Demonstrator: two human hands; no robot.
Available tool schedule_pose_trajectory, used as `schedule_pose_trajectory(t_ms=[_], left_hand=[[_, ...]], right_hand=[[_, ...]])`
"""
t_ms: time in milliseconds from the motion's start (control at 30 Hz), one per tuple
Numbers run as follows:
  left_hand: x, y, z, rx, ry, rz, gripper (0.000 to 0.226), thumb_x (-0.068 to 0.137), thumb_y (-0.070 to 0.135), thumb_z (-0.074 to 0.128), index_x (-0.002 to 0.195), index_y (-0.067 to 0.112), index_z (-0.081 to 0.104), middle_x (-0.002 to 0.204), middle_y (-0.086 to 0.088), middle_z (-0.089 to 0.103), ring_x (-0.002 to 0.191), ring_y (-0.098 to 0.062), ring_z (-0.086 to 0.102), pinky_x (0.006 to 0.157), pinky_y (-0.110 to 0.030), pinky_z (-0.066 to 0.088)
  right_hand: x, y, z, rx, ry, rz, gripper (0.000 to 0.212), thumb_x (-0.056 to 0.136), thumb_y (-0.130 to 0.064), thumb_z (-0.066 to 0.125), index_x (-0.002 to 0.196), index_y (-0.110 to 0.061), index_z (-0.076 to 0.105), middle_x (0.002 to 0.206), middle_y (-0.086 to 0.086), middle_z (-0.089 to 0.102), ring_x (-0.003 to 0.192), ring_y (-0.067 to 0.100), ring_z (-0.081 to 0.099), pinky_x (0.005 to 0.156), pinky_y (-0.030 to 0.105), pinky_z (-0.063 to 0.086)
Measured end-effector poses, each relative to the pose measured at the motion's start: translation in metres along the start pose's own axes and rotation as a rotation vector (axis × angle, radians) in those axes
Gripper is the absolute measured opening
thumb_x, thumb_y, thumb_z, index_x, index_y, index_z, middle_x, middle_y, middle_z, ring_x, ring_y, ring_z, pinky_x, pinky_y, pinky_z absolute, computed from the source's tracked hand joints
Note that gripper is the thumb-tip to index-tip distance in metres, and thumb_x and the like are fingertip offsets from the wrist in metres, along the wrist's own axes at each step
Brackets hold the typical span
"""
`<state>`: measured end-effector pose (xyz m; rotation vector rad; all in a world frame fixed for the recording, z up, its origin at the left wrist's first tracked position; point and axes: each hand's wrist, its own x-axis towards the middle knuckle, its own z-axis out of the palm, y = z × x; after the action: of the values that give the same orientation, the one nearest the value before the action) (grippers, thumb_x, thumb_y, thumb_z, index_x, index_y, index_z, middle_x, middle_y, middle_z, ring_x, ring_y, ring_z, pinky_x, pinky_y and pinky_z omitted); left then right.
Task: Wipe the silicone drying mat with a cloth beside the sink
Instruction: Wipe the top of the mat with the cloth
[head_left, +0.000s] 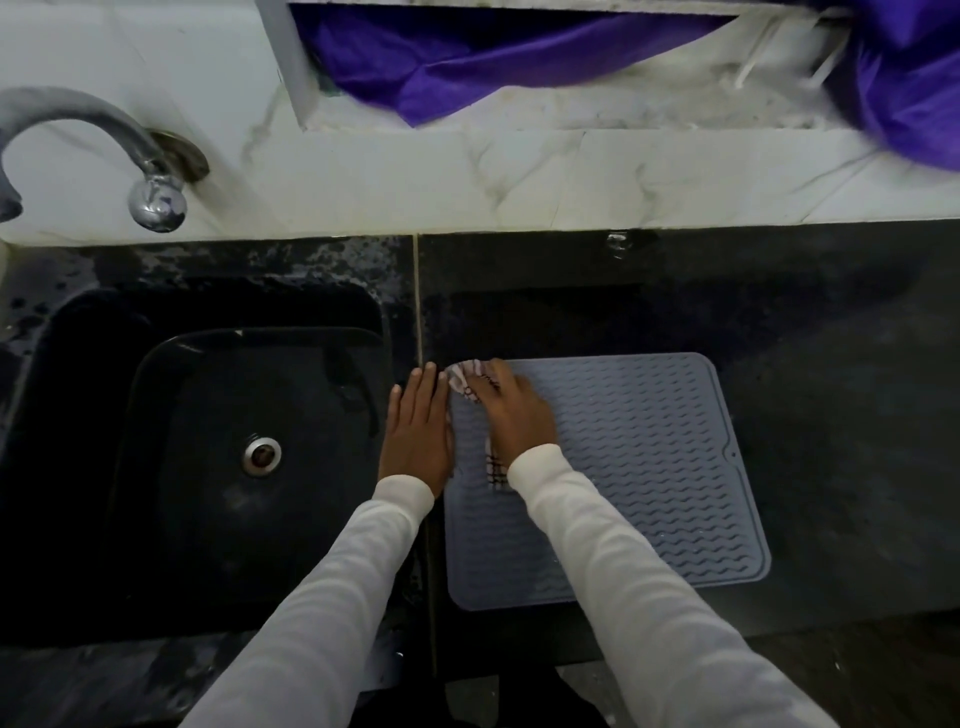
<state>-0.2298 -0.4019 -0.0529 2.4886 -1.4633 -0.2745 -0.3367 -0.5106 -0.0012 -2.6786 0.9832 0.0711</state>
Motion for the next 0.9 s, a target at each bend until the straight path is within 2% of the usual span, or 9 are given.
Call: schedule_pose_trajectory(t_ms=[100,267,400,500,533,600,667,733,900], left_hand=[[-0.001,0.002,-0.001,0.017,-0.031,-0.009,0.057,0.102,0.031,0.015,0.157,0.015,0.007,0.164,-0.006,0.005,0.152,-0.022,-0.001,0.123,-0.044,0.002],[-0.001,0.002,-0.003,0.025,-0.031,-0.017,0.056,0.103,0.028,0.017,0.157,0.016,0.010,0.164,-0.006,0.008,0.152,-0.020,0.000,0.123,-0.044,0.003],[-0.001,0.004,-0.005,0.024,-0.030,-0.029,0.055,0.103,0.028,0.016,0.157,0.016,0.012,0.164,-0.004,0.008,0.151,-0.019,-0.001,0.123,-0.041,0.000],[-0.002,0.006,-0.007,0.010,-0.032,-0.035,0.055,0.103,0.029,0.017,0.157,0.017,0.012,0.164,-0.003,0.008,0.151,-0.017,-0.002,0.123,-0.040,-0.001],[-0.001,0.007,-0.007,0.006,-0.031,-0.038,0.055,0.103,0.030,0.017,0.157,0.018,0.012,0.164,-0.003,0.008,0.151,-0.016,-0.002,0.123,-0.040,-0.001],[-0.001,0.007,-0.007,0.007,-0.033,-0.040,0.055,0.103,0.030,0.017,0.157,0.018,0.011,0.164,-0.002,0.008,0.151,-0.016,-0.002,0.123,-0.040,-0.001],[-0.001,0.007,-0.007,0.010,-0.036,-0.044,0.055,0.103,0.031,0.017,0.157,0.018,0.011,0.164,-0.002,0.008,0.151,-0.015,-0.003,0.123,-0.040,-0.001],[0.000,0.008,-0.007,0.007,-0.028,-0.045,0.055,0.103,0.031,0.019,0.157,0.018,0.014,0.164,-0.002,0.010,0.151,-0.016,-0.001,0.123,-0.041,0.000],[-0.001,0.010,-0.010,-0.005,-0.006,-0.041,0.053,0.105,0.028,0.026,0.156,0.017,0.018,0.163,-0.003,0.014,0.151,-0.016,0.002,0.123,-0.041,0.001]], right_hand=[[-0.008,0.024,0.001,0.027,0.064,0.028,0.067,0.085,-0.010,0.065,0.145,-0.025,0.039,0.148,0.011,0.034,0.120,0.036,0.047,0.083,0.051,0.052],[-0.020,0.079,-0.005,0.056,0.149,0.131,0.059,0.085,-0.008,0.064,0.138,-0.027,0.048,0.143,0.007,0.041,0.115,0.034,0.051,0.079,0.051,0.053],[-0.034,0.144,-0.018,0.070,0.189,0.242,0.054,0.087,-0.013,0.061,0.135,-0.035,0.047,0.140,0.001,0.043,0.118,0.031,0.049,0.087,0.050,0.051],[-0.045,0.198,-0.034,-0.012,0.219,0.324,0.029,0.093,-0.046,0.052,0.120,-0.037,0.055,0.125,-0.004,0.056,0.112,0.024,0.055,0.089,0.035,0.044],[-0.049,0.213,-0.041,-0.074,0.231,0.327,0.032,0.093,-0.055,0.046,0.117,-0.036,0.054,0.122,-0.004,0.058,0.112,0.023,0.055,0.088,0.032,0.040],[-0.058,0.235,-0.051,-0.134,0.256,0.328,0.028,0.096,-0.051,0.038,0.117,-0.034,0.048,0.123,0.004,0.056,0.111,0.030,0.055,0.089,0.037,0.041],[-0.064,0.243,-0.056,-0.109,0.301,0.318,0.030,0.092,-0.040,0.036,0.118,-0.030,0.046,0.124,0.012,0.053,0.108,0.036,0.055,0.086,0.048,0.047],[-0.065,0.242,-0.057,-0.087,0.323,0.318,0.031,0.092,-0.039,0.035,0.118,-0.027,0.047,0.123,0.013,0.053,0.108,0.037,0.054,0.086,0.051,0.047],[-0.058,0.242,-0.056,0.001,0.269,0.526,0.031,0.096,-0.053,0.038,0.111,-0.027,0.049,0.115,0.006,0.057,0.105,0.033,0.056,0.086,0.041,0.042]])
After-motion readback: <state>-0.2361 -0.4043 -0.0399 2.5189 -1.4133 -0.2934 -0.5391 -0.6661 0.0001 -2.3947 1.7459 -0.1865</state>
